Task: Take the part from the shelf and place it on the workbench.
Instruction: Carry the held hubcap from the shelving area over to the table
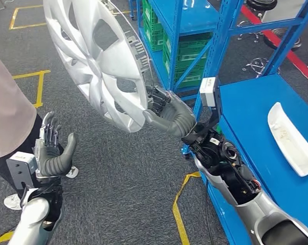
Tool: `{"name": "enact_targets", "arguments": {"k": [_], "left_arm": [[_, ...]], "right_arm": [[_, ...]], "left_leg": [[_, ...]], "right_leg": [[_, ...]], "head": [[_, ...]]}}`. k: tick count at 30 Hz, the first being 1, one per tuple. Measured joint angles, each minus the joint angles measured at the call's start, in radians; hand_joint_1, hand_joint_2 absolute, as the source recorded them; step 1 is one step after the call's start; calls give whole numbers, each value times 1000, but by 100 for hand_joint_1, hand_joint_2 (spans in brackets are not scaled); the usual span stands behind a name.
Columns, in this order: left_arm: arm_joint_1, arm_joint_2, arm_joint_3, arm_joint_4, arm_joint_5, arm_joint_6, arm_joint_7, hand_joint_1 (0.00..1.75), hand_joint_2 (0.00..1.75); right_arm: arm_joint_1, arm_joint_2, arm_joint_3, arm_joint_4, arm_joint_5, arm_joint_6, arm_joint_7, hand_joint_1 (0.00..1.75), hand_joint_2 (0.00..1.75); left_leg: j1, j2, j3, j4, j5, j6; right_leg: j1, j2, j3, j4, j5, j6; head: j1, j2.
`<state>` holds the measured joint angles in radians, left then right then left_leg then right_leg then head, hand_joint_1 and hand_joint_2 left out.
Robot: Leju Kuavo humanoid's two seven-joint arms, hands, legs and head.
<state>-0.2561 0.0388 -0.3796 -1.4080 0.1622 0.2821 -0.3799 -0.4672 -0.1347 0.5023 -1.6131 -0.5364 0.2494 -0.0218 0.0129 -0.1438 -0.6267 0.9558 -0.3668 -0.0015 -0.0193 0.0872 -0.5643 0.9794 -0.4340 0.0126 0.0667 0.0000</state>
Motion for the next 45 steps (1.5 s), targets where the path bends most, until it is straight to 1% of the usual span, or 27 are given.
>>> {"name": "enact_targets", "arguments": {"k": [2, 3, 4, 6, 8, 9, 11, 13, 15, 17, 19, 21, 23, 24, 26, 28, 29, 31, 32, 33, 35, 37, 39, 40, 42, 43, 45], "left_arm": [[4, 3, 0, -2, 0, 2, 1, 0, 175], [5, 4, 0, -3, 0, 2, 2, 0, 175], [5, 6, 1, -4, 0, 2, 2, 0, 175], [3, 7, 1, -5, 0, 2, 2, 0, 175], [5, 7, 2, -5, 0, 2, 2, 0, 175], [7, 7, 2, -5, 0, 2, 2, 0, 175], [7, 8, 2, -6, 0, 2, 2, 0, 175], [5, 10, 3, -6, 0, 5, 2, 0, 175], [3, 11, 3, -7, 1, 9, 2, 0, 175], [7, 13, 4, -9, 2, 13, 1, 0, 175], [11, 16, 5, -12, 3, 17, 0, 0, 175], [12, 16, 5, -15, 3, 20, -1, 0, 175], [16, 16, 5, -16, 3, 22, -1, 0, 175], [19, 16, 5, -16, 3, 24, -1, 0, 175], [25, 17, 5, -18, 3, 30, 0, 0, 175], [29, 18, 5, -24, 4, 36, 5, 0, 175], [30, 18, 5, -27, 5, 39, 8, 0, 175], [33, 20, 5, -33, 7, 42, 15, 0, 175], [35, 22, 5, -37, 8, 44, 17, 0, 175], [37, 24, 5, -41, 8, 46, 18, 0, 175], [35, 29, 5, -50, 9, 51, 22, 0, 175], [32, 31, 5, -55, 9, 55, 27, 0, 175], [33, 32, 5, -55, 9, 57, 30, 0, 175], [33, 33, 5, -55, 9, 57, 30, 0, 175], [33, 35, 5, -56, 9, 57, 30, 0, 175], [31, 36, 5, -57, 9, 56, 30, 0, 175], [25, 36, 5, -59, 9, 53, 29, 0, 175]], "right_arm": [[-1, 0, 0, 0, 0, 0, -1, 175, 175], [-1, 0, 0, 0, 0, -1, -1, 175, 175], [-1, 0, 0, 0, 0, -1, -1, 175, 175], [0, 0, 0, 1, 0, -1, -2, 175, 175], [0, 0, 0, 1, 0, -1, -3, 175, 175], [1, 0, 0, 3, 0, -1, -3, 175, 175], [1, 0, 1, 5, 0, -1, -1, 175, 175], [-1, 0, 0, 6, 0, -1, -2, 175, 175], [-3, 0, -1, 6, 0, -1, -4, 175, 175], [-5, 0, -1, 6, 0, -2, -5, 175, 175], [-5, 0, -1, 6, 0, -4, -5, 175, 175], [-3, -2, -2, 7, 0, -6, -5, 175, 175], [2, -5, -3, 10, 0, -6, -6, 175, 175], [4, -6, -3, 12, 0, -7, -6, 175, 175], [8, -7, -4, 14, 0, -8, -6, 175, 175], [10, -8, -7, 16, 0, -7, -5, 175, 175], [10, -8, -9, 16, 0, -6, -6, 175, 175], [11, -8, -10, 17, 0, -3, -7, 175, 175], [10, -8, -11, 17, 0, -2, -6, 175, 175], [10, -8, -12, 17, 0, -2, -5, 175, 175], [10, -8, -14, 17, 0, 0, -4, 175, 175], [10, -8, -16, 18, -1, 4, -5, 175, 175], [10, -8, -16, 21, -1, 9, -6, 175, 175], [10, -8, -15, 23, -1, 11, -5, 175, 175], [10, -8, -15, 25, -2, 13, -4, 175, 175], [10, -8, -15, 25, -2, 13, -5, 175, 175], [7, -8, -16, 25, -7, 13, -5, 175, 175]], "left_leg": [[4, -21, -8, -3, 5, -12], [1, -7, -13, 3, 0, -17], [-3, 22, -26, 29, -16, -21], [-7, 99, -83, 145, -74, -28], [-2, 130, -148, 272, -117, -36], [0, 135, -159, 292, -115, -38], [5, 147, -119, 211, -63, -43], [2, 189, -42, 67, -8, -41], [-4, 210, -8, 1, 4, -28], [-6, 185, -6, -2, 0, -11], [-2, 161, 0, -4, -1, 3], [0, 139, 4, -5, -1, 14], [-2, 112, 5, -5, -2, 19], [-4, 97, 6, -4, -3, 20], [-6, 65, 9, -2, -4, 20], [-6, 36, 9, 0, -5, 16], [-5, 23, 6, 2, -4, 13], [0, -2, -3, 2, 1, 1], [1, -16, -7, 0, 4, -6], [0, -11, -9, 1, 4, -12], [-7, 46, -34, 49, -27, -22], [-5, 114, -98, 178, -89, -30], [1, 133, -153, 286, -120, -38], [4, 137, -154, 287, -110, -41], [6, 162, -95, 174, -50, -44], [3, 192, -54, 97, -24, -43], [-3, 226, -5, 7, -1, -29]], "right_leg": [[-1, -24, 10, -13, 1, -4], [-3, -38, 14, -20, 4, -8], [-5, -53, 19, -28, 7, -13], [-3, -83, 22, -36, 11, -21], [0, -113, 23, -36, 9, -23], [0, -128, 23, -36, 8, -22], [-2, -156, 24, -35, 4, -19], [2, -179, 26, -30, -3, -9], [9, -198, 29, -26, -10, 3], [10, -215, 36, -27, -18, 14], [3, -184, 29, 3, -46, 23], [0, -123, -23, 117, -104, 25], [2, -96, -95, 257, -152, 24], [2, -91, -117, 290, -152, 23], [3, -83, -104, 232, -92, 16], [0, -38, -49, 89, -13, 6], [-1, -17, -25, 34, 6, 3], [0, -4, -1, -5, 7, 1], [-1, -17, 3, -13, 6, 0], [-3, -31, 7, -18, 8, -3], [-7, -60, 15, -31, 13, -12], [-5, -90, 17, -34, 14, -18], [-4, -120, 18, -34, 12, -19], [-4, -135, 18, -34, 11, -18], [-5, -161, 21, -33, 7, -12], [-3, -172, 23, -32, 3, -7], [6, -192, 29, -31, -4, 4]], "head": [[3, 0], [1, 0], [-6, 0], [-23, 0], [-34, 0], [-37, 0], [-43, 0], [-49, 0], [-47, 0], [-39, 0], [-34, 0], [-24, 0], [-10, 0], [-5, 0], [2, 0], [6, 0], [7, 0], [6, 0], [6, 0], [6, 0], [-8, 0], [-23, 0], [-32, 0], [-36, 0], [-43, 0], [-47, 0], [-48, 0]]}}
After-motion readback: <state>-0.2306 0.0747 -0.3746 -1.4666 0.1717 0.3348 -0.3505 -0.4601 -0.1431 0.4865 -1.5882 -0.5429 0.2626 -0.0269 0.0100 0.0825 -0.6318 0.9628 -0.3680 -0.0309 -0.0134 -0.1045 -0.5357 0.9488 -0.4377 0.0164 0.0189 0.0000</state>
